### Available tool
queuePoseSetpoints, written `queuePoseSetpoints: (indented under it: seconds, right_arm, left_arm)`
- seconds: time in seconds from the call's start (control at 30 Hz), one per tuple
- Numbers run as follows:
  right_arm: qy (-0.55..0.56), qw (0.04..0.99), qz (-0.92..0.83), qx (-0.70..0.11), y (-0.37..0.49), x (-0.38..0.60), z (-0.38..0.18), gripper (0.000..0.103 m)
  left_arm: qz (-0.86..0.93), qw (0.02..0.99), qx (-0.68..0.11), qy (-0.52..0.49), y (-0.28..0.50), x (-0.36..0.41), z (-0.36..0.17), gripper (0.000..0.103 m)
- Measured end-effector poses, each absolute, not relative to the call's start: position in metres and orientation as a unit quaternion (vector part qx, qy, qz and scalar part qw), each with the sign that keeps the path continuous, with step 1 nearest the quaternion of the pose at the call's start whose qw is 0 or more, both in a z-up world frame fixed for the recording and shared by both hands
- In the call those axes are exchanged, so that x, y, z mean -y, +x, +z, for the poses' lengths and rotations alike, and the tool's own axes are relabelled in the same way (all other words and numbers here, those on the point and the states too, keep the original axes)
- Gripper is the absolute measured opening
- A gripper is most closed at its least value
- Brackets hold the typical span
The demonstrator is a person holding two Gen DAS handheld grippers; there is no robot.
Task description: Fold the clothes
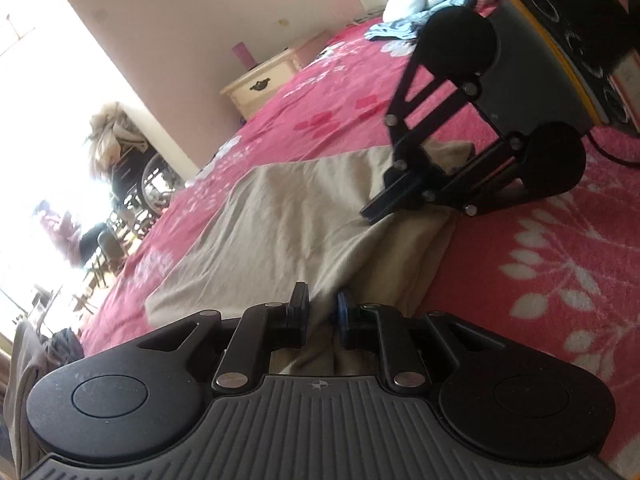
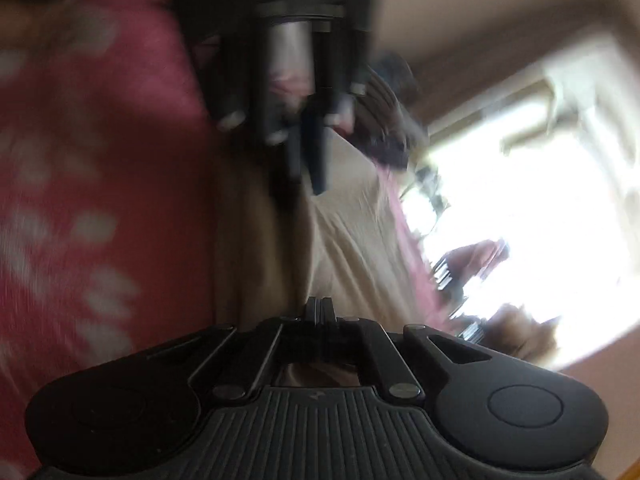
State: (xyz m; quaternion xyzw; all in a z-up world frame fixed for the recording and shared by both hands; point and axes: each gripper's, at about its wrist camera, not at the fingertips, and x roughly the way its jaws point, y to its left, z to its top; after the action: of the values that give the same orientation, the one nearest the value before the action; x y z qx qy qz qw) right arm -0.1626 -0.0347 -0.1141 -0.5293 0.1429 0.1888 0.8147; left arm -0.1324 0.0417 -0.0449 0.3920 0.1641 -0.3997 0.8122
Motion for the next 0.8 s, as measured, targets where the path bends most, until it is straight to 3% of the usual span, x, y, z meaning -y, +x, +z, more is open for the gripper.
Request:
queuePoseSetpoints:
  seconds: [0.23, 0.4, 0.5, 0.67, 0.8]
  right_arm:
    - [-0.511, 0.824, 0.19, -0.153, -0.155, 0.03, -0.107, 0.001]
    - [-0.469, 0.841, 0.194, -0.186, -0.153, 0.034, -0.077, 0.002]
    - [-0.466, 0.843, 0.191, -0.19, -0.153, 0.034, -0.073, 0.002]
    - [-0.468, 0.841, 0.193, -0.19, -0.145, 0.033, -0.074, 0.002]
    - [-0.444, 0.851, 0.194, -0.206, -0.148, 0.039, -0.072, 0.002]
  left_arm:
    - [-0.378, 0.813, -0.179, 0.405, -0.135, -0.055, -0.038, 0.019]
    - [-0.35, 0.811, -0.139, 0.447, -0.142, -0.046, -0.039, 0.015]
    - [-0.349, 0.799, -0.155, 0.465, -0.145, -0.045, -0.05, 0.015]
    - [-0.342, 0.833, -0.198, 0.388, -0.132, -0.057, -0.023, 0.028]
    - [-0.325, 0.857, -0.241, 0.319, -0.123, -0.075, -0.003, 0.029]
